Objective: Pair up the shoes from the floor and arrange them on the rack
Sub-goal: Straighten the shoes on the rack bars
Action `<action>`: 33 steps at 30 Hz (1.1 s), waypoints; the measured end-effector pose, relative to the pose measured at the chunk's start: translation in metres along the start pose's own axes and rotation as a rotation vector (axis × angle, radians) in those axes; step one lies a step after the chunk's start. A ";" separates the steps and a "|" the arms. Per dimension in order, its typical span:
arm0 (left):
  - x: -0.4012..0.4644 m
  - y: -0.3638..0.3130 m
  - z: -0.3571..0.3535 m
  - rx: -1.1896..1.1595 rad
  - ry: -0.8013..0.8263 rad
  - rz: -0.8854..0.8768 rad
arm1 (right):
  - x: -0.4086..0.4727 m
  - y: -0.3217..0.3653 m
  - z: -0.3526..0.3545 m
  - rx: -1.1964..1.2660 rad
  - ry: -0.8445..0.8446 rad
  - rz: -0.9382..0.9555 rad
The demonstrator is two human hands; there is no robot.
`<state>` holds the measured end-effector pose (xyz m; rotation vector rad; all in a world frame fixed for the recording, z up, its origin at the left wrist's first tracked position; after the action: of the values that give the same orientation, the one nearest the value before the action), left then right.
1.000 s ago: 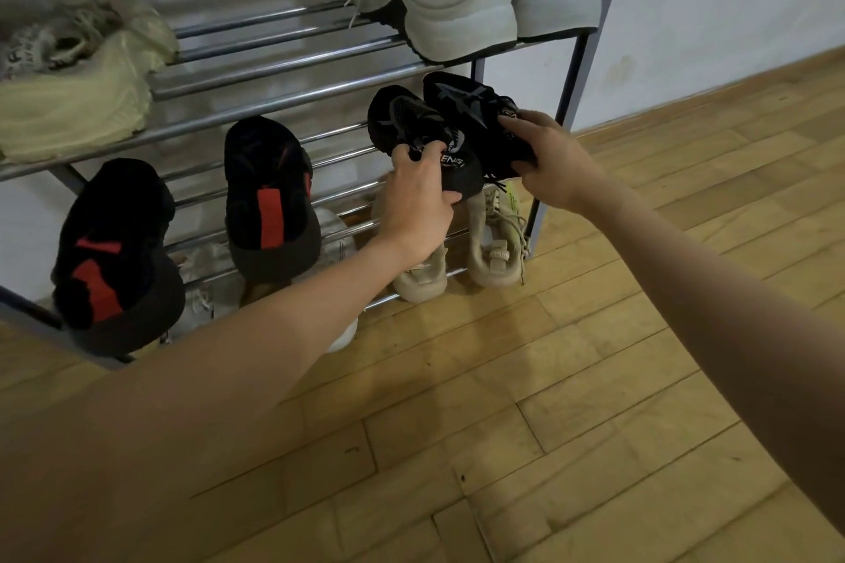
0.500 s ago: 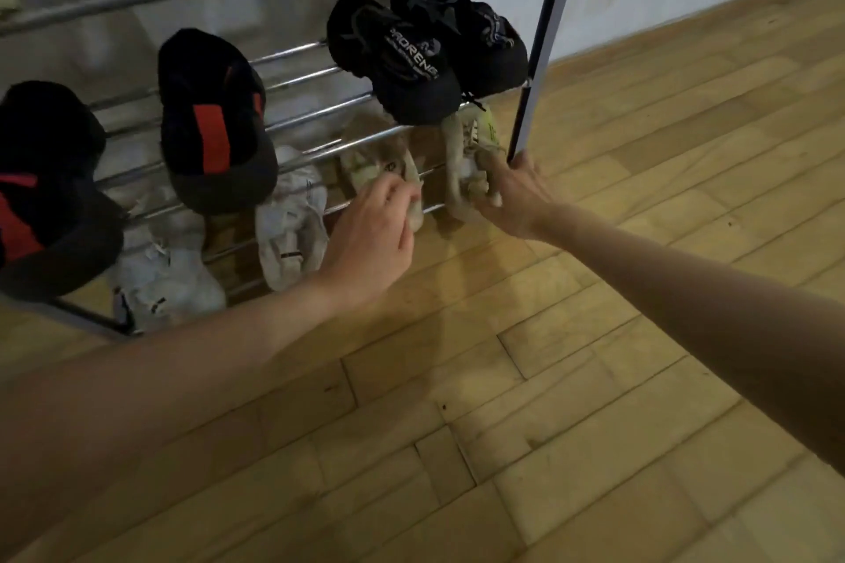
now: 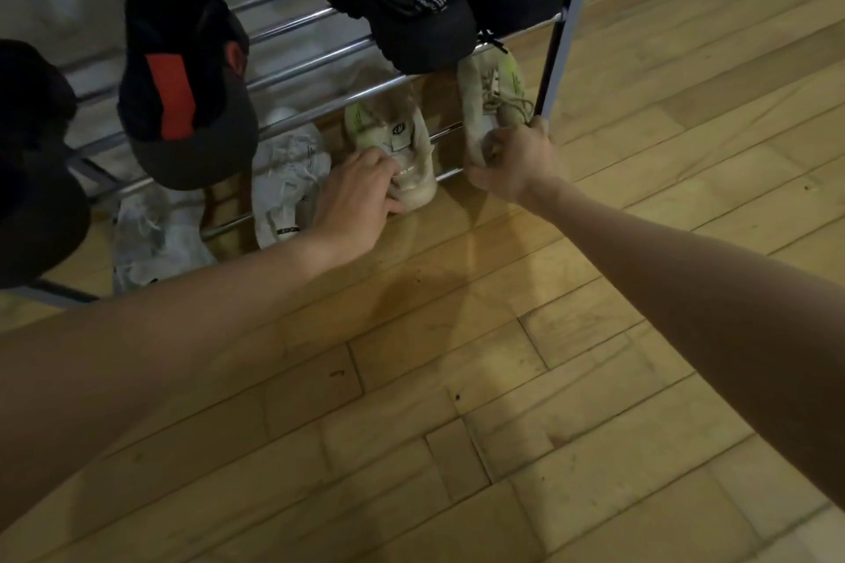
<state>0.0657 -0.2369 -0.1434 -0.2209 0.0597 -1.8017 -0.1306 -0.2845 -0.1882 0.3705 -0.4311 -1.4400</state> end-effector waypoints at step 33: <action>0.008 -0.018 -0.017 -0.306 0.075 0.229 | 0.009 0.019 0.035 -0.272 -0.054 0.187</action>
<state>0.0434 -0.2416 -0.1562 -0.3498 0.4005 -1.5663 -0.1310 -0.2911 -0.1483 0.0703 -0.2994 -1.3072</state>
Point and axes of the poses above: each hand's wrist, its own x-axis towards the middle knuckle, its own z-axis out of the back of the hand, y = z × x, the point moved 6 cm from there along x, towards the middle knuckle, and after that the axes turned 9 degrees about z, right-handed, at the moved point
